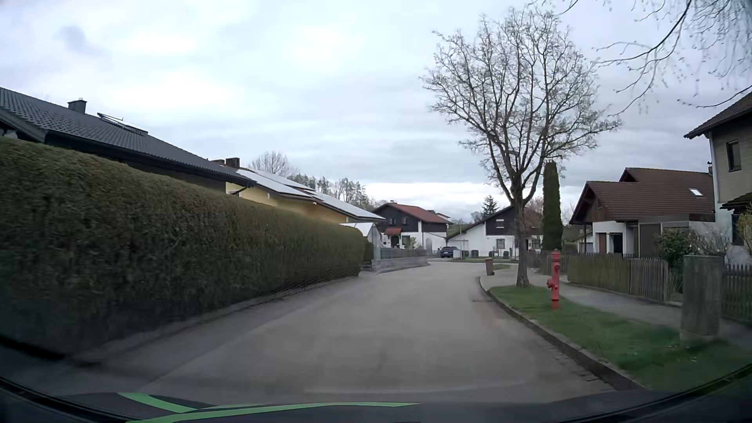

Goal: Follow the waypoints while adhering to traffic rules and regulations

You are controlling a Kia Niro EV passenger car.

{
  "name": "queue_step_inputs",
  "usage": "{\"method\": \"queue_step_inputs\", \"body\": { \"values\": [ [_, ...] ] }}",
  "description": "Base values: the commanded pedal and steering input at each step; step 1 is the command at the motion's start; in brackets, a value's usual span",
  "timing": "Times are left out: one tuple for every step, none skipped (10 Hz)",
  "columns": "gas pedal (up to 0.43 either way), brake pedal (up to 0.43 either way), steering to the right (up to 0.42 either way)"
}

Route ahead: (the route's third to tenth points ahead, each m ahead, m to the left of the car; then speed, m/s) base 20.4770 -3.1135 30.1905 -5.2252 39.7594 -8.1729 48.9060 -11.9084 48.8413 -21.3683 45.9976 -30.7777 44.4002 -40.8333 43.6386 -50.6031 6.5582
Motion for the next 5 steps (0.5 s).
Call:
{"method": "queue_step_inputs", "body": {
  "values": [
    [0.059, 0.0, 0.059],
    [0.059, 0.0, 0.059],
    [0.059, 0.0, 0.058],
    [0.059, 0.0, 0.058],
    [0.059, 0.0, 0.057]
  ]
}}
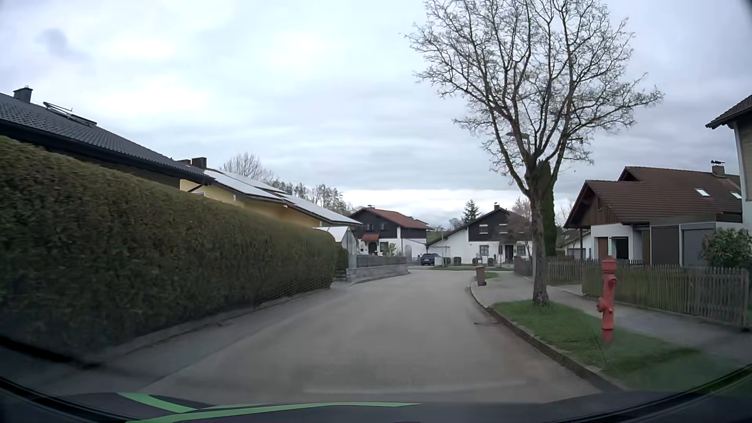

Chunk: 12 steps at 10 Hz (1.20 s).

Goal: Follow the waypoints while adhering to traffic rules and regulations

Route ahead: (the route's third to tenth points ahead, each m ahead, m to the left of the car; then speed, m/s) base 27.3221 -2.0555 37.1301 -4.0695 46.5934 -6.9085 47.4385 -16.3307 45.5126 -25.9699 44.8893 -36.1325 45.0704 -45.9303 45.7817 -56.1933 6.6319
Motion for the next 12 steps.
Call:
{"method": "queue_step_inputs", "body": {
  "values": [
    [0.047, 0.0, 0.055],
    [0.047, 0.0, 0.053],
    [0.047, 0.0, 0.053],
    [0.047, 0.0, 0.052],
    [0.028, 0.0, 0.051],
    [0.0, 0.0, 0.051],
    [0.0, 0.0, 0.049],
    [0.0, 0.0, 0.045],
    [0.0, 0.0, 0.041],
    [0.0, 0.0, 0.039],
    [0.0, 0.0, 0.039],
    [0.0, 0.0, 0.039]
  ]
}}
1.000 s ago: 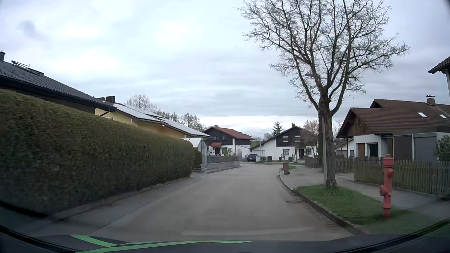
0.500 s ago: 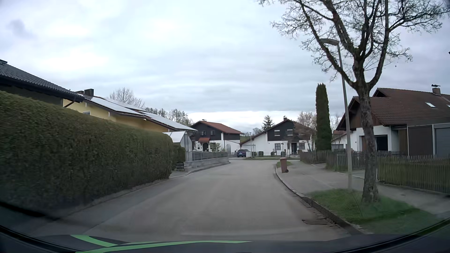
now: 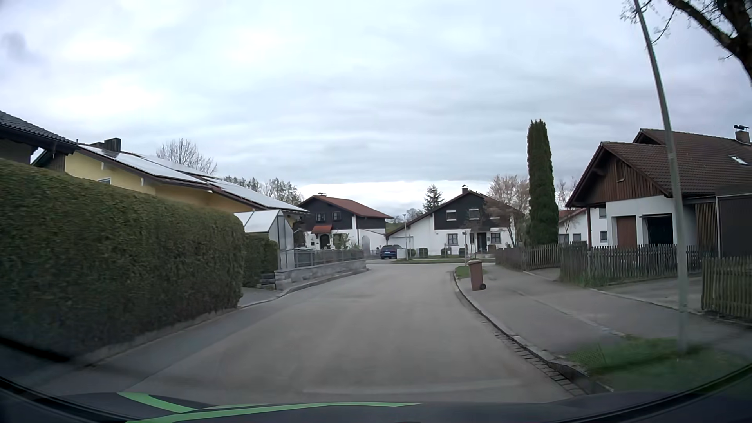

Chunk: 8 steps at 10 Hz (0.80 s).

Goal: Follow the waypoints while adhering to traffic rules and regulations

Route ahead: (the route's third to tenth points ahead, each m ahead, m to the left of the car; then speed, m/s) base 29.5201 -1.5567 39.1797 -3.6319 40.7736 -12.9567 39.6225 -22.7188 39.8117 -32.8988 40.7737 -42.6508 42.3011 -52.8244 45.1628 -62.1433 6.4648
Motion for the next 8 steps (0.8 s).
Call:
{"method": "queue_step_inputs", "body": {
  "values": [
    [0.0, 0.0, 0.039],
    [0.0, 0.0, 0.039],
    [0.0, 0.0, 0.035],
    [0.0, 0.0, 0.031],
    [0.0, 0.0, 0.029],
    [0.0, 0.0, 0.028],
    [0.0, 0.0, 0.027],
    [0.0, 0.0, 0.026]
  ]
}}
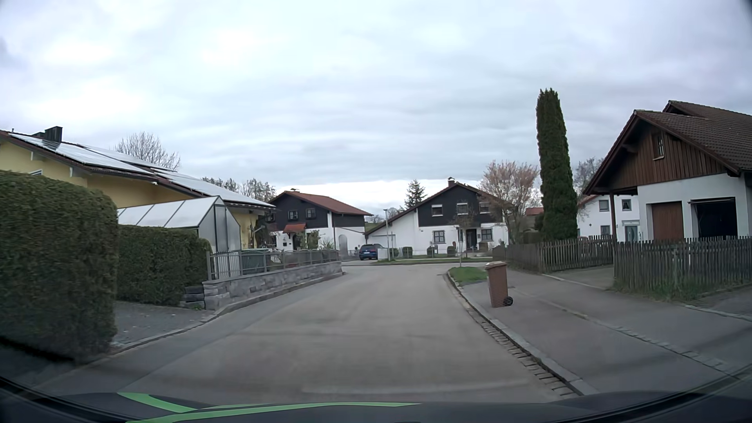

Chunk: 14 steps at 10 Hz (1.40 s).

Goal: Follow the waypoints while adhering to traffic rules and regulations

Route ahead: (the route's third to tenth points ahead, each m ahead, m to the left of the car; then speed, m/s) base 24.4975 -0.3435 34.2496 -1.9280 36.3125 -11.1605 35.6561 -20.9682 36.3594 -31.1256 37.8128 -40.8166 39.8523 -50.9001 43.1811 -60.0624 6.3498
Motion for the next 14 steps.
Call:
{"method": "queue_step_inputs", "body": {
  "values": [
    [0.0, 0.0, 0.023],
    [0.0, 0.0, 0.023],
    [0.0, 0.0, 0.023],
    [0.0, 0.0, 0.023],
    [0.0, 0.0, 0.022],
    [0.0, 0.0, 0.022],
    [0.0, 0.0, 0.021],
    [0.0, 0.0, 0.021],
    [0.0, 0.0, 0.021],
    [0.0, 0.0, 0.021],
    [0.0, 0.0, 0.021],
    [0.0, 0.006, 0.021],
    [0.0, 0.006, 0.021],
    [0.0, 0.018, 0.018]
  ]
}}
